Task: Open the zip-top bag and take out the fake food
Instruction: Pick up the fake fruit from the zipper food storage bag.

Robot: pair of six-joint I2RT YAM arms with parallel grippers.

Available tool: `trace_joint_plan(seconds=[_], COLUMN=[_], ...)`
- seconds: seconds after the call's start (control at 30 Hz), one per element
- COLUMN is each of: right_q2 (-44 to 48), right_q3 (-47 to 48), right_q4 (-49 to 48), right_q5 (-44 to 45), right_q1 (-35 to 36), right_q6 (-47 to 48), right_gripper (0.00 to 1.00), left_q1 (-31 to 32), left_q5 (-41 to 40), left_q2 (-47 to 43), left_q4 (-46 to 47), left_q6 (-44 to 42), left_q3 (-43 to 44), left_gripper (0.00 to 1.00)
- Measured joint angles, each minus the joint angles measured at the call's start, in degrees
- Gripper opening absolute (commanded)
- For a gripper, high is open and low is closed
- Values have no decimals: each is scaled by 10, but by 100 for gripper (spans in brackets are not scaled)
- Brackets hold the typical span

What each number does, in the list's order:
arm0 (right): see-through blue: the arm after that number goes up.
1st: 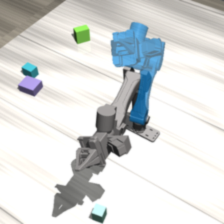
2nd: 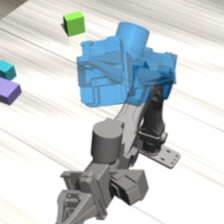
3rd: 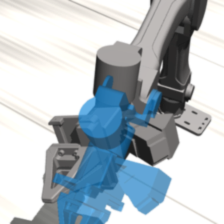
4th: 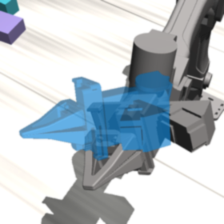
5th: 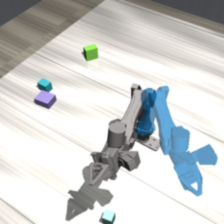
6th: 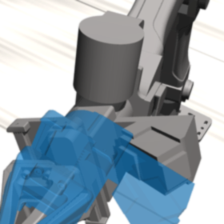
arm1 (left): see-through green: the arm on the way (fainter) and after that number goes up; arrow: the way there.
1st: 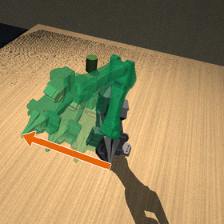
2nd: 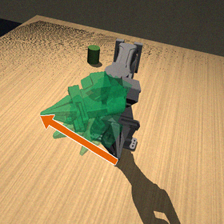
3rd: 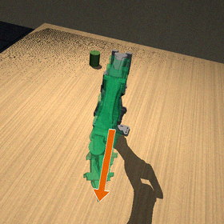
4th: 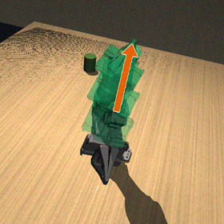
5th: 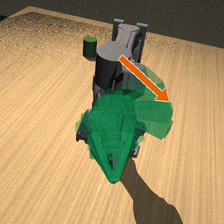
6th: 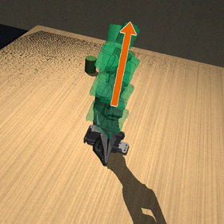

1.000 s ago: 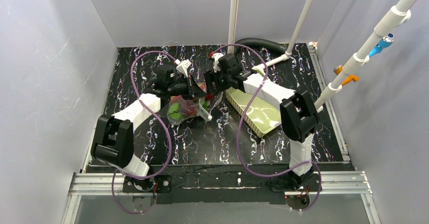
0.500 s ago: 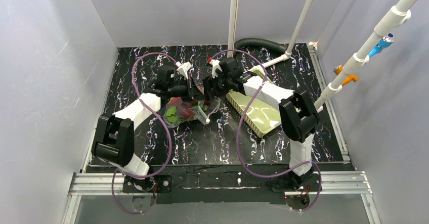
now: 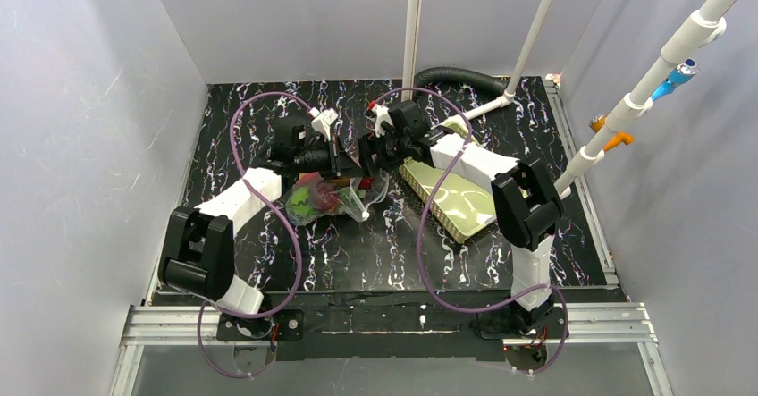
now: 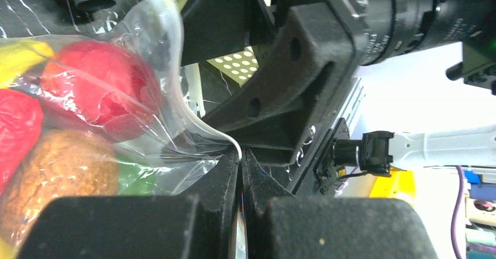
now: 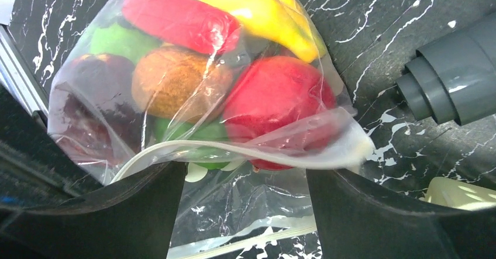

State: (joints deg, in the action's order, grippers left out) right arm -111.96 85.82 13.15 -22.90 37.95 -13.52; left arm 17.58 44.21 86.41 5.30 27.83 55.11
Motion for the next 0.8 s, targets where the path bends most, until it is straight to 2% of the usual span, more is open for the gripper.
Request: trace_joint_plan(seconds=[0.17, 0.43, 0.8], right_q2=[-17, -19, -36], right_q3=[-2, -47, -58], right_q4=[-14, -116, -166], right_q5=[-6, -40, -53], right_q1=[0, 0, 8], right_q6=[-29, -79, -57], right_gripper=[82, 84, 84], left_q1=[0, 0, 3], left_q5=[15, 6, 2], left_q2=[0, -44, -74], left_q4=[54, 114, 159], left_q6=[28, 80, 131], left_q3=[-31, -73, -113], left_gripper=[0, 0, 0])
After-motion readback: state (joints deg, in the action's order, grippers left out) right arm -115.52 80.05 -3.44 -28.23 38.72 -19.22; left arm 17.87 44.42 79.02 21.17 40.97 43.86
